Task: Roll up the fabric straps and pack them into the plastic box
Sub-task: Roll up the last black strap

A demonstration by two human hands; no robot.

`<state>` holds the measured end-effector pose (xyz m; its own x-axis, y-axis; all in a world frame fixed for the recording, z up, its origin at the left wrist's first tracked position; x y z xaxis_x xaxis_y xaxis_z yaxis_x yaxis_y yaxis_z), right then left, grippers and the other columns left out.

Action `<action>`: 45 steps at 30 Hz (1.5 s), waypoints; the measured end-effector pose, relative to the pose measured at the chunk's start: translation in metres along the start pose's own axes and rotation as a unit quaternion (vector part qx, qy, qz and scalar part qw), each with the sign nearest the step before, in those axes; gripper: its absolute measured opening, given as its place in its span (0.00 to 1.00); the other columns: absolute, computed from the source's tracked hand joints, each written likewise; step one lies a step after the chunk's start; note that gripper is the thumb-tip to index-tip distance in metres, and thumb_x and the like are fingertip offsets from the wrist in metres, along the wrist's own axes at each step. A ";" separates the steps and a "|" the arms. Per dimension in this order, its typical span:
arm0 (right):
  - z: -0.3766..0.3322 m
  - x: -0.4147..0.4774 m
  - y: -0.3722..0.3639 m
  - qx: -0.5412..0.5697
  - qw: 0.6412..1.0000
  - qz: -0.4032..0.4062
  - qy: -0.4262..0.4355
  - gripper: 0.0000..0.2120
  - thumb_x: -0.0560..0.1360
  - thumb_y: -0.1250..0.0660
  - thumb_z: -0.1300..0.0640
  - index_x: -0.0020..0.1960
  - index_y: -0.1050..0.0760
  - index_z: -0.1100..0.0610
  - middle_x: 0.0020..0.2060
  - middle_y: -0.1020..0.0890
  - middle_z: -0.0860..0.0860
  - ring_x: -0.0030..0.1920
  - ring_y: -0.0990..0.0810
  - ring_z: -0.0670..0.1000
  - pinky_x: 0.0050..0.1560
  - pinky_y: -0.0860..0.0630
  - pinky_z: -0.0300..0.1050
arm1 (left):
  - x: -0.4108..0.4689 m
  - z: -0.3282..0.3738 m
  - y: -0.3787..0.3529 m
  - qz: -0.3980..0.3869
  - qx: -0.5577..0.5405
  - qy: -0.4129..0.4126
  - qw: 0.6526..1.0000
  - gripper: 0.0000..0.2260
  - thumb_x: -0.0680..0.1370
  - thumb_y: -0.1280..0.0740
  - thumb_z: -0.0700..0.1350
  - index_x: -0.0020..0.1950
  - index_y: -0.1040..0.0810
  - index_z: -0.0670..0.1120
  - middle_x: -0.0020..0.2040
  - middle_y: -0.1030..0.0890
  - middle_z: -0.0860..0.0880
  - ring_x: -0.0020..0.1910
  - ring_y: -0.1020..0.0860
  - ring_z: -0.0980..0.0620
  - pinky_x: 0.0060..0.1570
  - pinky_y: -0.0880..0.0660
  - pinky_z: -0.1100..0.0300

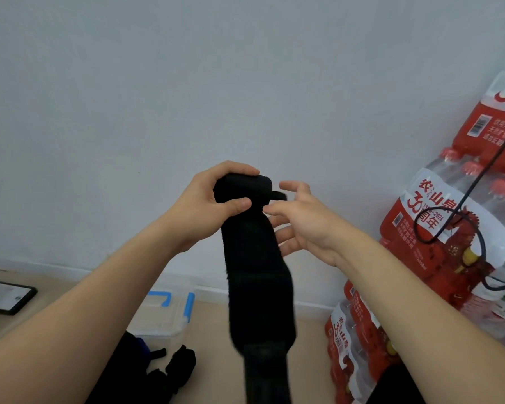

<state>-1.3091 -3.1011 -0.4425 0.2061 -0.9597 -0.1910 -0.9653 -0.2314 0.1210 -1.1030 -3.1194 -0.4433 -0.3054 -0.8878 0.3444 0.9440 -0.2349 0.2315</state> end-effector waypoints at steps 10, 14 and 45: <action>-0.007 0.001 0.014 0.197 0.977 -0.067 0.041 0.23 0.83 0.40 0.44 0.54 0.12 0.57 0.48 0.14 0.59 0.44 0.13 0.55 0.40 0.17 0.45 | 0.005 -0.002 0.006 -0.072 -0.111 0.064 0.989 0.32 0.64 0.41 0.32 0.66 0.14 0.44 0.66 0.16 0.38 0.67 0.18 0.36 0.64 0.18 0.41; -0.010 -0.001 0.021 0.234 0.969 -0.056 0.054 0.20 0.82 0.43 0.58 0.56 0.12 0.63 0.54 0.13 0.67 0.43 0.12 0.60 0.38 0.16 0.46 | 0.001 0.003 0.001 -0.088 -0.049 0.015 0.995 0.20 0.76 0.26 0.34 0.67 0.15 0.47 0.62 0.16 0.37 0.63 0.17 0.35 0.65 0.18 0.40; 0.001 0.009 -0.018 -0.149 0.943 0.145 0.259 0.07 0.89 0.43 0.50 0.67 0.34 0.47 0.58 0.20 0.47 0.60 0.20 0.48 0.57 0.22 0.47 | -0.007 0.014 -0.026 -0.003 -0.011 0.091 0.996 0.12 0.86 0.31 0.54 0.67 0.20 0.53 0.55 0.11 0.53 0.54 0.11 0.51 0.46 0.13 0.51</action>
<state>-1.2902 -3.1057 -0.4474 0.0648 -0.9209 0.3845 -0.9210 0.0932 0.3784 -1.1269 -3.1014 -0.4389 -0.2847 -0.9431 0.1718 0.9455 -0.2468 0.2123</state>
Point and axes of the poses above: each hand's wrist, its own x-axis towards the middle knuckle, its own y-axis out of the back of the hand, z = x × y, the point moved 2 cm from there along x, towards the middle knuckle
